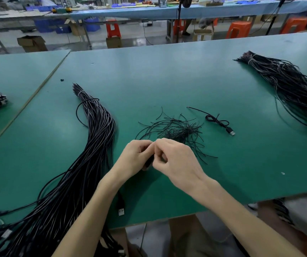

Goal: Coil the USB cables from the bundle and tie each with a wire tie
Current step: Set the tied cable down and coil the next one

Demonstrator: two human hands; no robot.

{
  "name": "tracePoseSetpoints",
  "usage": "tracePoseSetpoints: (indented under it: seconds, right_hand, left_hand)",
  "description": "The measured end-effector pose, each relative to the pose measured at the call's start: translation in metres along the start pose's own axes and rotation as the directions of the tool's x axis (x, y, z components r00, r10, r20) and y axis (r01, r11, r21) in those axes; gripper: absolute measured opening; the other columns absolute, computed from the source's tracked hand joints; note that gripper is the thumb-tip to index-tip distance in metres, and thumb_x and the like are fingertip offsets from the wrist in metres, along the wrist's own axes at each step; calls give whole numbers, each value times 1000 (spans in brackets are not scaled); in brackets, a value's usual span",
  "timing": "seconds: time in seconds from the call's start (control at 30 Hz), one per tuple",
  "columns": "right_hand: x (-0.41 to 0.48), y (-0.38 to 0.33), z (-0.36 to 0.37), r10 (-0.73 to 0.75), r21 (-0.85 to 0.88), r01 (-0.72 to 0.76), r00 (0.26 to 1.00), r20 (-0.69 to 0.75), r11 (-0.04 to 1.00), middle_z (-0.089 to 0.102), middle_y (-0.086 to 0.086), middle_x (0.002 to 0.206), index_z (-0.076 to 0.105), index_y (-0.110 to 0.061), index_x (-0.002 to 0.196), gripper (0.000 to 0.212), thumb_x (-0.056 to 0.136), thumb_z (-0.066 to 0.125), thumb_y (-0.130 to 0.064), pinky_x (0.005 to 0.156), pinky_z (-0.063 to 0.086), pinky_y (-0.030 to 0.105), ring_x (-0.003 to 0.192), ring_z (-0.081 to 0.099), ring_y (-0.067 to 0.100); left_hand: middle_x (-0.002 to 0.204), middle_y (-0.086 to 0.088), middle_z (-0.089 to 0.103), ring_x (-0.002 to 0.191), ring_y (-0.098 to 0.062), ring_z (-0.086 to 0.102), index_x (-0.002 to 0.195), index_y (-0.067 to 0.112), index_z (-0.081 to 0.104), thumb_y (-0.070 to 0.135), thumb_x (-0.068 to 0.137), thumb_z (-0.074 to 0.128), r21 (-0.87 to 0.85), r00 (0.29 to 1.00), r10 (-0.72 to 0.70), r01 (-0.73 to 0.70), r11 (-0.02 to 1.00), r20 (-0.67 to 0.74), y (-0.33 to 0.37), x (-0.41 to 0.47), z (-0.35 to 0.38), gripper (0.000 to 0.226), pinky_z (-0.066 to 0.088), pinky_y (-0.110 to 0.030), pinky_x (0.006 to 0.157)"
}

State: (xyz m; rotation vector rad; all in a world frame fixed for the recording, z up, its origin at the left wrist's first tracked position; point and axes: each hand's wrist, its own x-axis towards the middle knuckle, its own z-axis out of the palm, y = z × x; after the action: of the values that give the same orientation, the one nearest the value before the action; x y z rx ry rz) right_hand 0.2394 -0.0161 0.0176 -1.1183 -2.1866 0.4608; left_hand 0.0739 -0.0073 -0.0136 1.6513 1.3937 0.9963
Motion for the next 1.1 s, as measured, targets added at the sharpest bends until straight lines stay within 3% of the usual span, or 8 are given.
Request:
tracePoseSetpoints:
  seconds: [0.13, 0.3, 0.5, 0.6, 0.7, 0.87, 1.0, 1.1]
  right_hand:
    - [5, 0, -11, -214, -169, 215, 976, 23, 962, 43, -13, 75, 42, -20, 79, 27, 89, 63, -7, 63, 31, 23, 70, 37, 10]
    - [7, 9, -14, 124, 297, -126, 992, 25, 947, 54, -1, 64, 53, -13, 72, 20, 86, 67, -11, 59, 40, 30, 60, 43, 10]
    - [4, 21, -24, 358, 720, -489, 868, 344, 493, 52, 0, 61, 58, -15, 75, 17, 89, 66, -8, 50, 32, 20, 55, 43, 13]
    - [5, 31, -33, 325, 798, -549, 823, 466, 249, 46, 1, 64, 53, -17, 71, 26, 93, 62, -6, 48, 28, 20, 55, 39, 13]
    - [1, 35, -33, 310, 781, -590, 796, 520, 205, 45, 1, 66, 55, -18, 71, 27, 95, 61, -6, 48, 28, 18, 56, 38, 12]
    - [-2, 30, -22, 377, 778, -529, 834, 404, 337, 50, 1, 64, 56, -13, 79, 18, 92, 64, -5, 52, 35, 18, 57, 42, 14]
    - [-8, 22, -10, 364, 595, -324, 930, 55, 736, 56, 12, 63, 55, 0, 76, 15, 86, 66, -4, 57, 37, 26, 61, 43, 13]
    - [-9, 18, 2, 160, 191, -128, 973, -164, 973, 51, 0, 65, 48, -11, 72, 23, 84, 67, -6, 60, 37, 28, 62, 41, 10]
  left_hand:
    - [47, -2, 54, 37, -16, 47, 62, 6, 55, 31, 104, 53, -113, 999, -23, 26, 993, 21, 2, -1, -3, 49, 36, -21, 38]
    - [65, -9, 64, 49, -29, 59, 101, 0, 72, 33, 102, 56, -272, 1000, 2, -9, 962, -27, 1, 1, -5, 36, 48, -28, 46]
    - [143, 1, 60, 125, -19, 61, 136, 17, 64, -16, 95, 54, -127, 963, 263, -255, 959, 57, 5, 1, -9, 54, 56, -36, 90]
    - [132, -5, 69, 125, -20, 62, 130, 7, 67, -7, 96, 62, -154, 958, 246, -223, 963, 147, 6, 1, -5, 37, 51, -38, 101]
    - [109, -8, 77, 102, -17, 70, 119, 2, 73, 10, 88, 72, -210, 983, 167, -148, 966, 76, 7, -2, -1, 32, 53, -31, 92]
    - [92, -3, 80, 81, -13, 74, 112, 17, 75, 18, 86, 72, -225, 982, 178, -187, 956, -60, 12, -6, 5, 27, 57, -26, 77]
    - [68, -6, 75, 60, -27, 68, 99, 8, 79, 24, 97, 66, -157, 990, 129, -136, 978, -55, 14, -7, 5, 21, 50, -54, 62]
    - [61, -4, 71, 52, -15, 65, 83, 10, 77, 24, 102, 63, -142, 996, 82, -86, 986, -36, 14, -7, 3, 28, 49, -32, 56]
